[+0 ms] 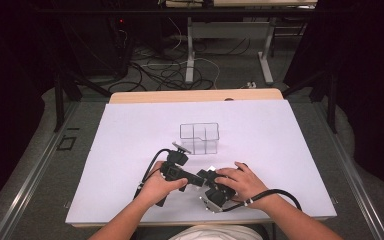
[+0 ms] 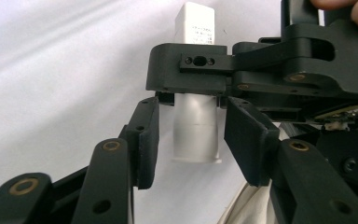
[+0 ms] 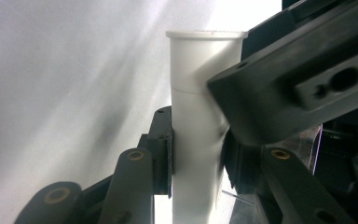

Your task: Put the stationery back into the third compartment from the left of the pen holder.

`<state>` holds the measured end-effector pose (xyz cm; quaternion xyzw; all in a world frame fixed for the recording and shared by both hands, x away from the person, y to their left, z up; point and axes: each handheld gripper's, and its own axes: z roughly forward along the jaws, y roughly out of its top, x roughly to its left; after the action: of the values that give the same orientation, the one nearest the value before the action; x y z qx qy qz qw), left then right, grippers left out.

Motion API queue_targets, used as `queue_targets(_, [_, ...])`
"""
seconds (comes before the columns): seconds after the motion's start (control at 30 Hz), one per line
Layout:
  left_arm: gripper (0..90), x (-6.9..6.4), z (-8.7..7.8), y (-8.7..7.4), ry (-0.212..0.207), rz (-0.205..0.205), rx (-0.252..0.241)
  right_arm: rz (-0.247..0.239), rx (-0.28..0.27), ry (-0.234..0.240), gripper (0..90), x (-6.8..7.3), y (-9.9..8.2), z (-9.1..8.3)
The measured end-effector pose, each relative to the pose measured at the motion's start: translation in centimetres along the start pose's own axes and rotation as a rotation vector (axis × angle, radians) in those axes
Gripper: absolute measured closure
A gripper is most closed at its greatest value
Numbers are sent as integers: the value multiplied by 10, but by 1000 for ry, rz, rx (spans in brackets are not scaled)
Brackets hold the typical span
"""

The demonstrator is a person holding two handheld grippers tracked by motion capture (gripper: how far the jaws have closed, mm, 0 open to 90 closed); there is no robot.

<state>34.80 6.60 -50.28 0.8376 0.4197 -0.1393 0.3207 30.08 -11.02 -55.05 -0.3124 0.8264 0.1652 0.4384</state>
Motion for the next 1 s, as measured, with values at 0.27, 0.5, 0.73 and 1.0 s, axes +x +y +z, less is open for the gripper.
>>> queue_targets(0.27, [521, 3, -9, -2, 10, -4, -39, 16, 3, -3, 668, 0, -2, 1])
queue_targets(0.5, [487, 13, -21, -6, 45, -11, -89, 34, -1, -17, 668, 0, -4, 1])
queue_targets(0.73, [457, 25, -26, -9, 99, -12, -118, 43, -8, -37, 668, -4, -5, 1])
queue_targets(1.0, [402, 39, -28, -13, 182, 5, -143, 163, -52, -111, 668, -20, -10, -3])
